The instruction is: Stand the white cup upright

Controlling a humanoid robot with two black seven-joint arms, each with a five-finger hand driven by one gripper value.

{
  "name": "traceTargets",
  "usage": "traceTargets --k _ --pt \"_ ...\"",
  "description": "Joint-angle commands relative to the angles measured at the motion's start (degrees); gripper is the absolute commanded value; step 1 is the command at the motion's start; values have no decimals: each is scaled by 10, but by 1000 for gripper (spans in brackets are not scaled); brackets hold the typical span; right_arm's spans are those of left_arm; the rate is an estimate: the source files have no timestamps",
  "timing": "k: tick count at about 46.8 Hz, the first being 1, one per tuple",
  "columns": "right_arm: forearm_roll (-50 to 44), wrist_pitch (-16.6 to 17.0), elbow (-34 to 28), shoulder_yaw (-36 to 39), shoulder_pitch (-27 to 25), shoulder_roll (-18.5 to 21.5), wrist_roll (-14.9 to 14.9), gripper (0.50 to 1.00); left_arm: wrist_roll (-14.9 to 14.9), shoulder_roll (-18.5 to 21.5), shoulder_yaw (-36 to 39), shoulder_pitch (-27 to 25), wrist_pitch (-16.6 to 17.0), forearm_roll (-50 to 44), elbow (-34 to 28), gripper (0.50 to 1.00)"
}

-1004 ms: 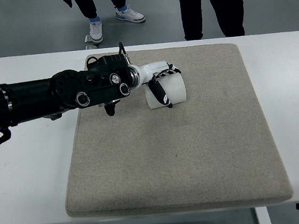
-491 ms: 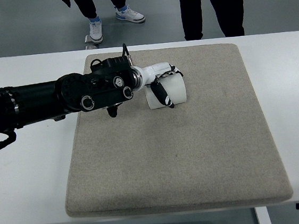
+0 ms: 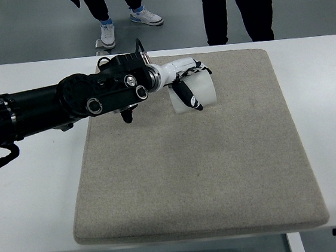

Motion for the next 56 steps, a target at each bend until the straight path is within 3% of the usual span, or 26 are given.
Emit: traceTargets --k 1,12,22,34,52,56 --pt "0 0 0 0 0 0 0 930 -18 18 -16 2 -8 -3 1 510" --pt "0 0 0 0 0 0 0 930 -108 62 -60 36 -20 -4 1 510" --pt "0 0 0 0 0 0 0 930 -229 101 -95 70 -18 -10 1 512" --pt "0 0 0 0 0 0 0 930 -293 127 -210 150 -18 -2 -1 514" --pt "0 0 0 0 0 0 0 930 -416 134 -272 243 -3 -3 1 518" --pt "0 0 0 0 0 0 0 930 -418 134 -282 263 1 -4 2 521"
